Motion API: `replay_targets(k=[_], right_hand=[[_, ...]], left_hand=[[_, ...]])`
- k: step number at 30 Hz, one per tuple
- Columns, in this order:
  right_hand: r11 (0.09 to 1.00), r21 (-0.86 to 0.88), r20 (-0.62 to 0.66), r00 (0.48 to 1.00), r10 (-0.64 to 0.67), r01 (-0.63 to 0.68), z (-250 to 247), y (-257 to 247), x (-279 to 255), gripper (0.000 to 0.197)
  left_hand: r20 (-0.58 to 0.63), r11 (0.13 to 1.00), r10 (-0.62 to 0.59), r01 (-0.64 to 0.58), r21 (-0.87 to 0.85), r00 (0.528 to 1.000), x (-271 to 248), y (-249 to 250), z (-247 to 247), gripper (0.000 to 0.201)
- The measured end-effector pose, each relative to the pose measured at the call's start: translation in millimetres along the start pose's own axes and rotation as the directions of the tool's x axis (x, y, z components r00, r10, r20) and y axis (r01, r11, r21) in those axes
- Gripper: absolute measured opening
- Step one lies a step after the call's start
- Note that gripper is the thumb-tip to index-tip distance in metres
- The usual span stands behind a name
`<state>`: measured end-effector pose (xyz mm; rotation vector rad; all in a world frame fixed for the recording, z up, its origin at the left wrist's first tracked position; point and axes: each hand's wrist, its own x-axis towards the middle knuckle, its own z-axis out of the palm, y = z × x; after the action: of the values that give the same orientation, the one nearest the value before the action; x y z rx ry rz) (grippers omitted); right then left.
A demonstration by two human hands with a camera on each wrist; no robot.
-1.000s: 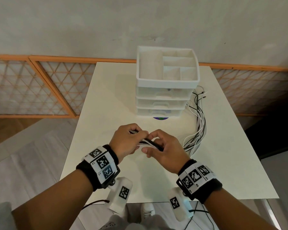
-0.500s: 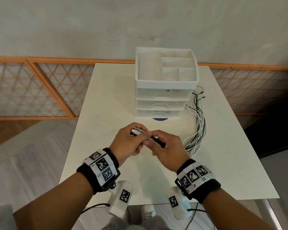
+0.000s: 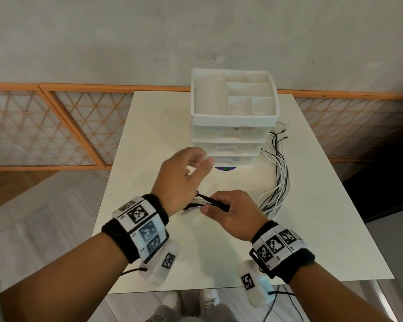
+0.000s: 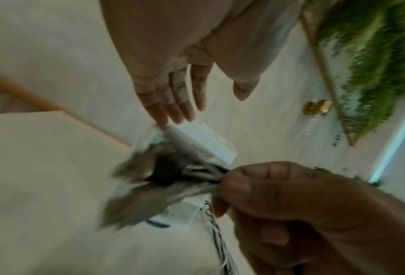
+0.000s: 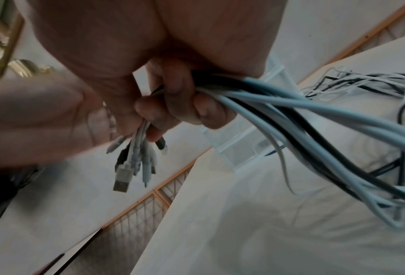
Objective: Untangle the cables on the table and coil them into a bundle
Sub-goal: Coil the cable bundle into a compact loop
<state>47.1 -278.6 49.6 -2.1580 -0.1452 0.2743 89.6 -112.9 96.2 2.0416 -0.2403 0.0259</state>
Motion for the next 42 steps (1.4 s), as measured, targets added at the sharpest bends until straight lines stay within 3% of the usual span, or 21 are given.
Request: replay_targets(k=[2, 4, 5, 7, 10, 12, 15, 17, 19, 21, 24, 26, 28, 29, 30, 31, 33, 35, 37, 39, 42], right_hand=[[0.995, -0.051, 0.021, 0.997, -0.080, 0.081, 2.7, -9.9, 1.0, 0.021], [0.976, -0.089, 0.000, 0.980, -0.198, 0.197, 3.7, -15.2, 4.4, 0.009], [0.969, -0.118, -0.025, 0.975, -0.222, 0.217, 3.7, -16.2, 5.5, 0.011], [0.978, -0.121, -0.087, 0.979, -0.182, 0.171, 2.0, -15.8, 4.7, 0.011], [0.995, 0.048, -0.153, 0.985, -0.078, 0.086, -5.1, -11.6, 0.3, 0.008], [0.984, 0.167, -0.082, 0.996, -0.044, 0.058, -14.6, -5.8, -3.7, 0.019], [0.970, 0.240, 0.020, 0.998, -0.058, 0.052, -33.1, 7.8, -13.1, 0.008], [0.978, 0.203, 0.046, 0.997, -0.056, 0.046, -40.7, 15.4, -18.5, 0.016], [0.997, 0.080, 0.064, 0.998, -0.010, 0.005, -41.0, 19.6, -19.2, 0.015], [0.998, -0.061, 0.057, 0.998, 0.020, -0.016, -35.1, 21.5, -15.5, 0.012], [0.948, -0.313, 0.009, 0.998, 0.061, -0.055, -31.7, 25.7, -10.1, 0.032], [0.946, -0.320, -0.023, 0.998, 0.058, -0.063, -39.1, 31.6, -12.0, 0.054], [0.981, -0.186, -0.064, 0.997, 0.047, -0.058, -51.9, 35.0, -18.4, 0.070], [0.994, -0.097, -0.095, 0.994, 0.049, -0.058, -58.2, 33.9, -21.6, 0.064], [0.998, -0.012, -0.136, 0.989, 0.060, -0.062, -62.7, 31.5, -22.9, 0.045], [0.995, 0.075, -0.159, 0.985, 0.072, -0.061, -65.1, 27.3, -23.6, 0.031], [0.984, 0.179, -0.224, 0.973, 0.055, -0.014, -60.6, 19.4, -20.9, 0.047], [0.969, 0.240, -0.333, 0.943, 0.029, 0.054, -50.3, 12.0, -17.2, 0.047], [0.944, 0.297, -0.406, 0.914, -0.008, 0.141, -39.1, -0.3, -15.9, 0.047], [0.930, 0.301, -0.460, 0.886, -0.053, 0.212, -28.1, -9.1, -14.1, 0.045], [0.914, 0.328, -0.456, 0.887, -0.070, 0.240, -12.3, -21.9, -11.5, 0.015]], left_hand=[[0.199, 0.993, 0.110, -0.118, 0.030, 0.974, -0.3, 15.6, 10.3, 0.027], [0.409, 0.971, 0.054, -0.143, 0.192, 0.911, -4.0, 17.5, 22.7, 0.055], [0.443, 0.950, -0.010, -0.129, 0.283, 0.897, -4.8, 13.4, 26.8, 0.065], [0.417, 0.927, -0.078, -0.088, 0.364, 0.905, -5.0, 4.3, 30.4, 0.073], [0.427, 0.947, -0.105, -0.041, 0.319, 0.898, -5.2, -3.9, 29.8, 0.075], [0.456, 0.948, -0.126, -0.029, 0.318, 0.881, -3.5, -7.2, 22.2, 0.071], [0.521, 0.959, -0.176, 0.027, 0.281, 0.835, 0.4, -7.7, 2.5, 0.060], [0.598, 0.959, -0.202, 0.032, 0.283, 0.776, 3.2, -10.2, -8.5, 0.057], [0.652, 0.941, -0.206, -0.037, 0.338, 0.729, 3.6, -14.8, -10.4, 0.050], [0.664, 0.892, -0.219, -0.130, 0.434, 0.715, 2.2, -20.8, -6.9, 0.045], [0.599, 0.810, -0.239, -0.183, 0.557, 0.764, 5.8, -28.5, -5.9, 0.041], [0.520, 0.825, -0.218, -0.129, 0.550, 0.826, 10.7, -30.5, -11.3, 0.041], [0.397, 0.911, -0.190, 0.010, 0.412, 0.898, 15.4, -33.5, -17.7, 0.042], [0.323, 0.946, -0.183, 0.076, 0.316, 0.929, 17.4, -33.3, -20.4, 0.041], [0.252, 0.966, -0.181, 0.123, 0.227, 0.951, 18.9, -33.3, -21.5, 0.041], [0.189, 0.977, -0.190, 0.166, 0.135, 0.963, 19.9, -32.6, -20.1, 0.042], [0.072, 0.963, -0.251, 0.256, -0.085, 0.965, 23.1, -33.3, -10.7, 0.042], [0.002, 0.920, -0.331, 0.323, -0.223, 0.944, 24.7, -30.4, -1.1, 0.034], [0.021, 0.895, -0.385, 0.379, -0.233, 0.922, 21.7, -20.6, 5.5, 0.036], [0.125, 0.873, -0.435, 0.452, -0.184, 0.892, 13.9, -2.1, 7.4, 0.047], [0.314, 0.925, -0.240, 0.315, -0.214, 0.919, 2.6, 23.8, 14.1, 0.053]])
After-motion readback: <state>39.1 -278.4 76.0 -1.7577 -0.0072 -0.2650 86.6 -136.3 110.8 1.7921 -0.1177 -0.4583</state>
